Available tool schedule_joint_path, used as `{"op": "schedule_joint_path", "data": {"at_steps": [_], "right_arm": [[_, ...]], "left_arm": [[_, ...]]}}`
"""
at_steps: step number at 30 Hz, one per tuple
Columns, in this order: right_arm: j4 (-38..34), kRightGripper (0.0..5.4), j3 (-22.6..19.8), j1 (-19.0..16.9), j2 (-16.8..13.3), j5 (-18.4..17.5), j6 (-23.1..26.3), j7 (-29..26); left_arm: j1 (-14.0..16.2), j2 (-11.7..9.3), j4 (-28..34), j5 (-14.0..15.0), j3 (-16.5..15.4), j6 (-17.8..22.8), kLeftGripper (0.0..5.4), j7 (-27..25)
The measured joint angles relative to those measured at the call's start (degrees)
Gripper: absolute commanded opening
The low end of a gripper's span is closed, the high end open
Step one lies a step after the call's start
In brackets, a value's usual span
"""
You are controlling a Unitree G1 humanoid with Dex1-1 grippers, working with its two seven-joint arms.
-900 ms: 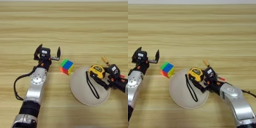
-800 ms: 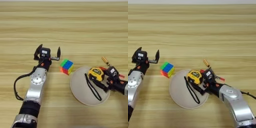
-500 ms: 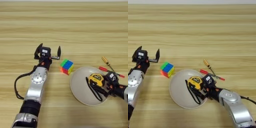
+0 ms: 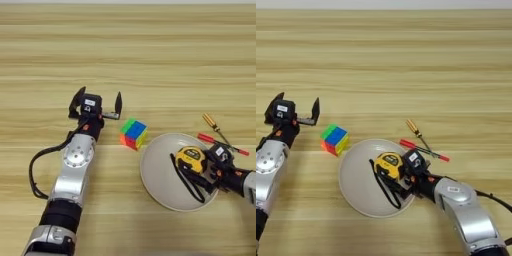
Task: Move the objects on the table
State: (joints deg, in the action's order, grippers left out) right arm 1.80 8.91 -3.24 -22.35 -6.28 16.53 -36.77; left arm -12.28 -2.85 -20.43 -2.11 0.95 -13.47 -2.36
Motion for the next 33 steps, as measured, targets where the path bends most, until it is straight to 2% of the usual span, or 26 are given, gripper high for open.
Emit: {"op": "schedule_joint_path", "data": {"at_steps": [7,16,22,33], "right_arm": [[-1.84,5.37,-0.4,-0.06,0.14,-1.24,0.08,-0.19],[-4.41,5.37,-0.87,-0.01,0.16,-2.74,0.02,-0.28],[-6.1,5.37,-2.78,0.58,0.32,-4.89,-0.83,-0.3],[-5.9,5.37,-7.89,5.55,2.59,-8.41,-3.61,1.68]], "left_arm": [[-0.01,0.03,-0.09,-0.04,0.13,-0.12,5.4,0.08],[-0.11,0.14,-0.46,-0.08,0.45,-0.13,5.4,0.48],[-0.75,0.18,-1.06,-0.08,0.5,-0.33,5.4,0.57],[-1.24,0.67,-2.35,-0.14,0.75,-0.5,5.4,0.9]]}}
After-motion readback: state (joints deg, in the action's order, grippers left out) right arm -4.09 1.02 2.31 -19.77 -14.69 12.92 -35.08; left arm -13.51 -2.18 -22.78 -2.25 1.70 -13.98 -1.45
